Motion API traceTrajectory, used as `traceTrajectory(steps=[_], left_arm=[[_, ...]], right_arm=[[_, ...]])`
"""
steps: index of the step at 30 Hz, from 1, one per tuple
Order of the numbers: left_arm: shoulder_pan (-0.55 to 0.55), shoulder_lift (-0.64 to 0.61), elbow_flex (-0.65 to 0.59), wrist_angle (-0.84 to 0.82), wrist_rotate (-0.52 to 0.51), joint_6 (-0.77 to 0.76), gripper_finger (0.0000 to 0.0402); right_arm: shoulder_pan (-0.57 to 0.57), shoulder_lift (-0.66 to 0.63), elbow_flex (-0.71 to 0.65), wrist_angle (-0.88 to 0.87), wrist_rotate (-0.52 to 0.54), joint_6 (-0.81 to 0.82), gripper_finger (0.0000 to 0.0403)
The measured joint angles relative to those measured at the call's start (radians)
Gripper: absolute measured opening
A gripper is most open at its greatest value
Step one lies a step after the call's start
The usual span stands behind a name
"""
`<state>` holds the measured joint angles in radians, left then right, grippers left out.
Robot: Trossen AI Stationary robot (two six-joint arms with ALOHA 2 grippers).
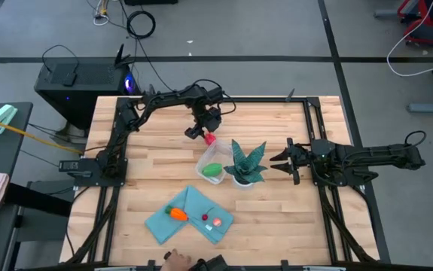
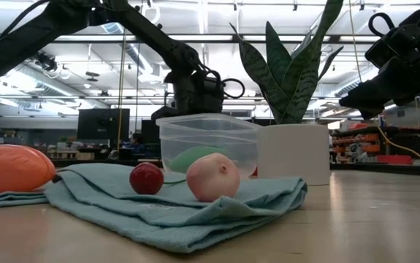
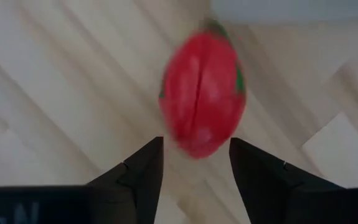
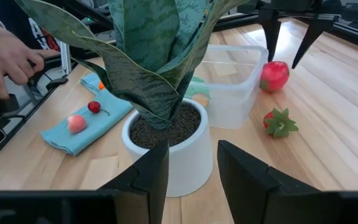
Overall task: Pick and placing Produce into tupperware
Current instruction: Put the dragon fruit into the container
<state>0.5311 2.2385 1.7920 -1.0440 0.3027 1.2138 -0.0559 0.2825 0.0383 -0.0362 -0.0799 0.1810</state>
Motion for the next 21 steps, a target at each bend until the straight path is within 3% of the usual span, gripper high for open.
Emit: traceTrajectory(steps=[8,13,21], left_arm=[[0.016,0.0,0.0,-0.004,-0.003,-0.003,0.0163],[0.016,0.0,0.0,-0.004,-0.001,-0.02,0.0167],[0.016,0.0,0.003,0.039,-0.058,-0.324,0.022]], right_arm=[[0.0,0.0,0.0,0.0,0.0,0.0,0.0143],[0.0,0.0,0.0,0.0,0.0,0.0,0.0144],[0.0,0.0,0.0,0.0,0.0,0.0,0.0144]])
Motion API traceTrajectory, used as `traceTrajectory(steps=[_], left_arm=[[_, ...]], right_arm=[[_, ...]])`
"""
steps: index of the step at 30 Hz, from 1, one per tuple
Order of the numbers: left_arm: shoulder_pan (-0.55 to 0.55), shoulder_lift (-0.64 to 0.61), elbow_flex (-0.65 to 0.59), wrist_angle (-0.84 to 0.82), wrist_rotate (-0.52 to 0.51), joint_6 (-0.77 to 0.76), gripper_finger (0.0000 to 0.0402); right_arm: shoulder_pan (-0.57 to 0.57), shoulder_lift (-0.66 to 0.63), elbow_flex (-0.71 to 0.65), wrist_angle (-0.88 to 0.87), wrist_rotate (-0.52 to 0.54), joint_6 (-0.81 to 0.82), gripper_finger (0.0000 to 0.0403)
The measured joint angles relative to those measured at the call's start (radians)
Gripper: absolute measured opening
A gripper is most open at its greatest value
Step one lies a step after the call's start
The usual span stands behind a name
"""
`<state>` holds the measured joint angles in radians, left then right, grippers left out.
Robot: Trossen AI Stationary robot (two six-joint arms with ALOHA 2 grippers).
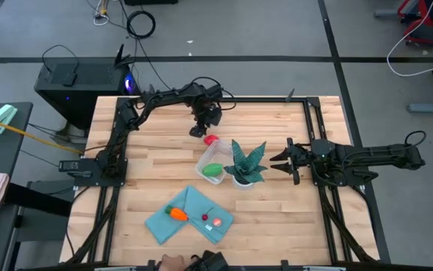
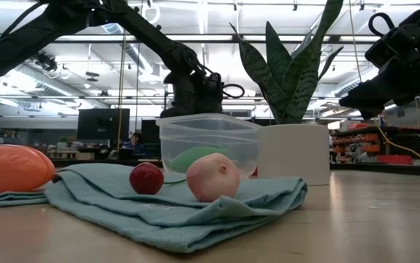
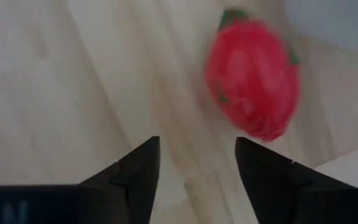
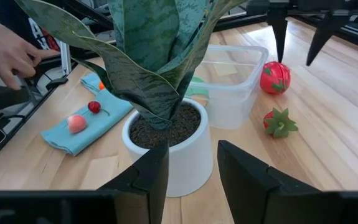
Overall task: Pick and placing Produce into tupperware
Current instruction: Put the dragon fruit into the container
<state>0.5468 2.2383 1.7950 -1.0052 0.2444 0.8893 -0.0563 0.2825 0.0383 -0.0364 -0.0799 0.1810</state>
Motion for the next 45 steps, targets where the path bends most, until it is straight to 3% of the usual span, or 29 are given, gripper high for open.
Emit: traceTrajectory(steps=[8,16,18,24,28,37,45], left_arm=[[0.005,0.0,0.0,-0.017,-0.054,-0.08,0.0273],[-0.002,0.0,0.128,-0.144,-0.157,-0.081,0.0272],[-0.002,-0.001,0.188,-0.137,-0.132,-0.125,0.0266],[-0.024,-0.003,0.3,-0.187,0.097,-0.2,0.0243],[-0.047,-0.002,0.295,-0.259,0.1,-0.167,0.023],[-0.082,-0.001,0.174,-0.221,0.021,-0.144,0.023],[-0.091,-0.001,0.115,-0.188,0.015,-0.145,0.0234]], right_arm=[[0.0,0.0,0.0,0.0,0.0,0.002,0.0145],[0.0,0.0,0.0,0.0,0.0,-0.001,0.0145],[0.0,0.0,0.0,0.001,0.0,-0.001,0.0145],[0.0,0.0,0.0,0.0,0.0,-0.001,0.0145],[0.0,0.0,0.0,0.0,-0.006,-0.001,0.0145],[0.0,0.0,0.0,0.0,-0.029,0.0,0.0145],[0.0,0.0,0.0,0.0,-0.03,0.0,0.0145]])
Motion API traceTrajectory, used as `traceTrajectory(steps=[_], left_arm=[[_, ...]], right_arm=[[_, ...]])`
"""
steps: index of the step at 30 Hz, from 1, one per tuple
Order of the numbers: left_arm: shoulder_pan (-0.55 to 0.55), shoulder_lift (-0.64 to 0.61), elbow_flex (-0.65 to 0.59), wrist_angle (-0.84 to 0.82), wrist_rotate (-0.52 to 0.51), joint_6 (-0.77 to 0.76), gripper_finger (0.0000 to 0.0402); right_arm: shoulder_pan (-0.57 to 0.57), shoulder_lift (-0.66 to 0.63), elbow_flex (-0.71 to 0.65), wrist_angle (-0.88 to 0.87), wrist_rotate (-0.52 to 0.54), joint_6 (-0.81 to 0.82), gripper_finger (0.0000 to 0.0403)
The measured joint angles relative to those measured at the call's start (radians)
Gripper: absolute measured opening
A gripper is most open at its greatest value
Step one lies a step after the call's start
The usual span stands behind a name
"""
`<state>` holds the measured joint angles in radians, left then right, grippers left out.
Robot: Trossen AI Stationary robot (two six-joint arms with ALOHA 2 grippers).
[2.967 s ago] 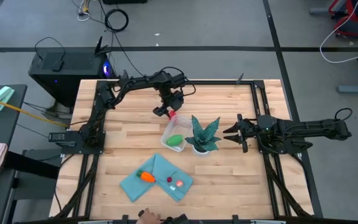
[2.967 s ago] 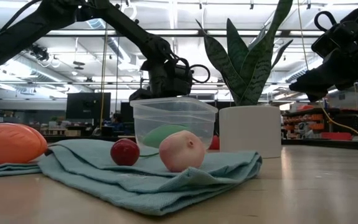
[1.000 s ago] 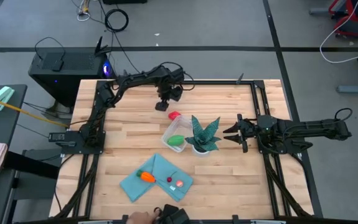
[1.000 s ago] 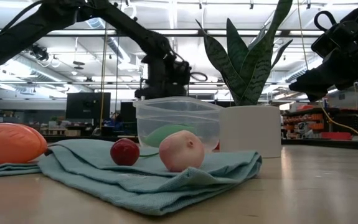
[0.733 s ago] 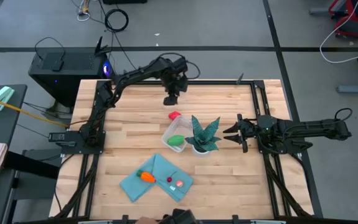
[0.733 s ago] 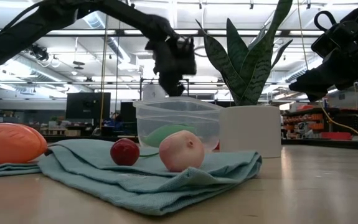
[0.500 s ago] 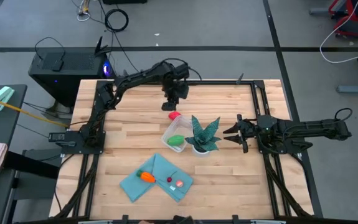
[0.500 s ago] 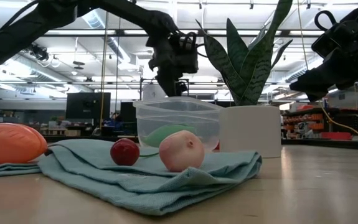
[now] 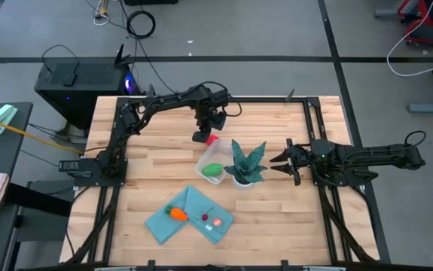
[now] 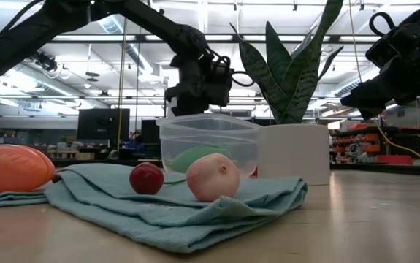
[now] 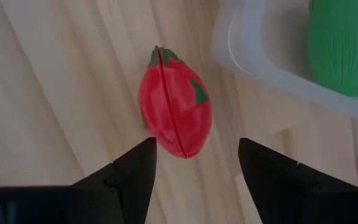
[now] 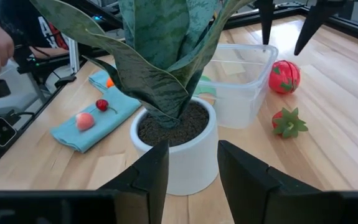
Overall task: Pick and placing Produce into tupperware
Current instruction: Put the dragon fruit into the container
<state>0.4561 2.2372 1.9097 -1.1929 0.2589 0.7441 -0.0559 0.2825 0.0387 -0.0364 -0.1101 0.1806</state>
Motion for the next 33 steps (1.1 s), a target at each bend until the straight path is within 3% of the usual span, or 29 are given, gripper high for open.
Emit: traceTrajectory(steps=[9,33], left_arm=[[0.0,0.001,-0.002,0.092,0.0,0.0,0.024],[-0.043,0.001,-0.002,0.125,0.007,-0.018,0.0262]], right_arm=[[0.0,0.0,0.0,0.0,0.0,0.0,0.0145],[0.0,0.0,0.0,0.0,0.0,0.007,0.0145]])
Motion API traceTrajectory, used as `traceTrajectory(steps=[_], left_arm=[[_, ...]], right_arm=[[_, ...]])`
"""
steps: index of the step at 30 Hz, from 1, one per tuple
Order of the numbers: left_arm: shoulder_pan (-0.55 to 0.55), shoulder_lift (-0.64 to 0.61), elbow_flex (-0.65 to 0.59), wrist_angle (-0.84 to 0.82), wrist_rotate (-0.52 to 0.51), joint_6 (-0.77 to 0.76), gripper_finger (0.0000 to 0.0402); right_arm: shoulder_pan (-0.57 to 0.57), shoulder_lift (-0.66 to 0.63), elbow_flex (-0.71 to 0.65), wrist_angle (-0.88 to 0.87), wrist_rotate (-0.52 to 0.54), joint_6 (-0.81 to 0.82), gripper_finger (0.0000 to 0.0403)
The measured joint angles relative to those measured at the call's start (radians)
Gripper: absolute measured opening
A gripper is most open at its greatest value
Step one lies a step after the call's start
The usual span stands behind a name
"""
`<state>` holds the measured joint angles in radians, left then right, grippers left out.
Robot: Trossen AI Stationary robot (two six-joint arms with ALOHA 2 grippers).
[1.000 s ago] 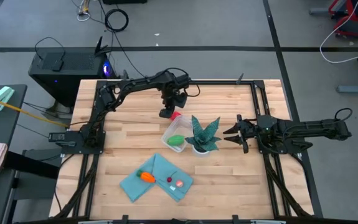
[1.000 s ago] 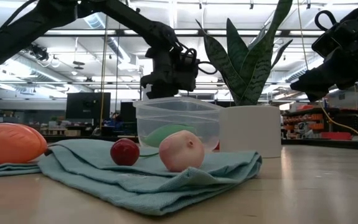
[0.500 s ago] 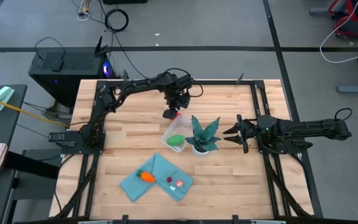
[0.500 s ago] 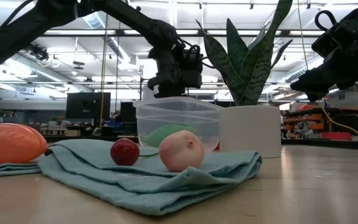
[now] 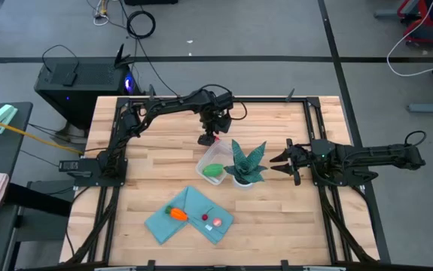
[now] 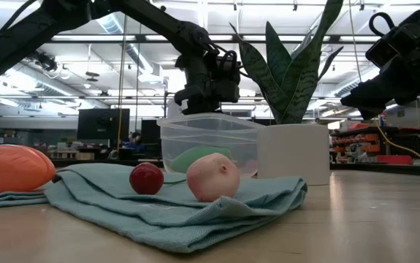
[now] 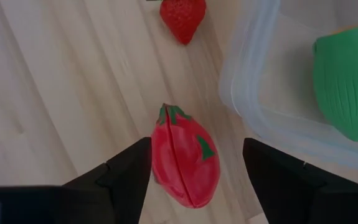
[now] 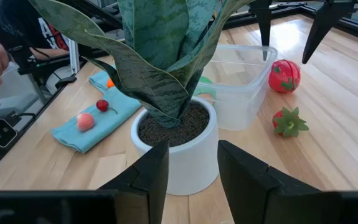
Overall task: Pick and placing Produce into tupperware
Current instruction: Put the dragon fruit into the container
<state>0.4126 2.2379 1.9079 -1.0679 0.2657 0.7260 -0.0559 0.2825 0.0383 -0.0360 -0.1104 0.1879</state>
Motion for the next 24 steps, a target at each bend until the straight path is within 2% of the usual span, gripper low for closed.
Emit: traceTrajectory(steps=[6,13,24], left_arm=[[0.001,0.0,-0.024,0.004,-0.006,-0.035,0.0285],[0.001,0.001,-0.103,0.038,-0.079,-0.015,0.0305],[0.001,0.001,-0.117,0.108,-0.09,-0.039,0.0303]], right_arm=[[0.0,0.0,0.0,0.0,0.0,0.0,0.0145],[0.0,0.0,0.0,0.0,-0.003,0.0,0.0145],[0.0,0.0,0.0,0.002,-0.003,0.001,0.0145]])
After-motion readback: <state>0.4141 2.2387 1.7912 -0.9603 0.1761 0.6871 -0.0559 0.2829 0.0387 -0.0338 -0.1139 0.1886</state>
